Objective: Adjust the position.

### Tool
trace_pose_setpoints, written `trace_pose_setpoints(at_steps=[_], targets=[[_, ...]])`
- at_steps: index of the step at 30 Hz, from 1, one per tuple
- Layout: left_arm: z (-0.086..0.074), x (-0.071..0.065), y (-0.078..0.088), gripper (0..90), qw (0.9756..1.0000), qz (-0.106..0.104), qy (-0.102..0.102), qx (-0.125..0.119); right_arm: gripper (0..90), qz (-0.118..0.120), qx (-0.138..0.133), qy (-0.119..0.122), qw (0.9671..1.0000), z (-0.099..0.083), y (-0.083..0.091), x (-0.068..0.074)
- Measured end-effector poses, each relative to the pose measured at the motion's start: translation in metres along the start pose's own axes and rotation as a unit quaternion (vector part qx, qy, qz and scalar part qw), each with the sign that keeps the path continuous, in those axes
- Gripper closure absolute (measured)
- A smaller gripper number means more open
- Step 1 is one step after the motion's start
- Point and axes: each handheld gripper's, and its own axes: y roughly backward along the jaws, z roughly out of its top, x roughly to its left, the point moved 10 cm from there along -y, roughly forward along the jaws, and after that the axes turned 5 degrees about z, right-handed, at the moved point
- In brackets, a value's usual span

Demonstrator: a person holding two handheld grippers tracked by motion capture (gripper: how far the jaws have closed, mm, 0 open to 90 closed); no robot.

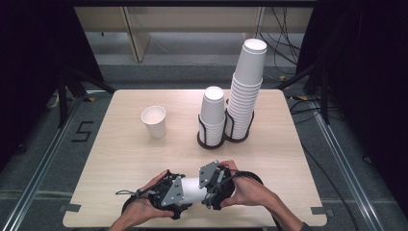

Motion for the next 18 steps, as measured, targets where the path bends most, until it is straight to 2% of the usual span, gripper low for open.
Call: trace_pose_setpoints(at_steps=[3, 6, 8, 10, 13, 14, 15, 16, 17, 18], targets=[[0.0001, 0.0, -0.0002, 12.4, 1.0, -0.001, -0.002, -0.002, 20.4, 0.005, 0.0, 0.005, 1.0, 0.0, -0.0026, -0.0003], [-0.0002, -0.0014, 0.0, 12.4, 1.0, -0.006, -0.003, 0.0, 21.8, 0.007, 0.002, -0.003, 1.0, -0.0005, -0.0045, 0.0015], [-0.0001, -0.0016, -0.0004, 12.4, 1.0, -0.004, -0.003, -0.002, 22.6, 0.009, 0.004, 0.01, 0.9999, -0.0012, -0.0052, 0.0001], [-0.001, -0.0018, 0.0, 12.3, 0.9999, -0.007, -0.007, 0.004, 23.0, 0.008, 0.007, 0.008, 0.9999, -0.0023, -0.0056, 0.0006], [-0.0001, -0.0016, -0.0004, 11.7, 0.9999, -0.008, -0.005, -0.006, 23.7, 0.009, 0.003, 0.023, 0.9997, -0.0016, -0.0065, -0.0003], [0.0006, -0.0017, -0.0005, 11.1, 0.9999, -0.005, 0.002, -0.012, 23.8, 0.009, 0.004, 0.013, 0.9999, -0.0027, -0.0051, 0.0005], [0.0006, -0.0009, -0.0003, 10.4, 0.9999, -0.007, 0.002, -0.015, 23.9, 0.011, -0.001, 0.01, 0.9999, -0.0025, -0.0043, 0.0007], [0.0017, -0.002, -0.0004, 9.5, 0.9995, -0.014, 0.012, -0.025, 23.9, 0.015, -0.002, 0.01, 0.9998, -0.0029, -0.0032, 0.001], [0.0025, -0.0021, 0.0006, 8.8, 0.9991, -0.015, 0.021, -0.033, 23.8, 0.021, -0.011, 0.022, 0.9995, -0.0018, -0.0031, -0.0002], [0.0043, -0.0007, 0.0014, 8.1, 0.9983, -0.013, 0.03, -0.049, 23.8, 0.026, -0.017, 0.005, 0.9995, -0.0023, -0.0015, 0.0024]])
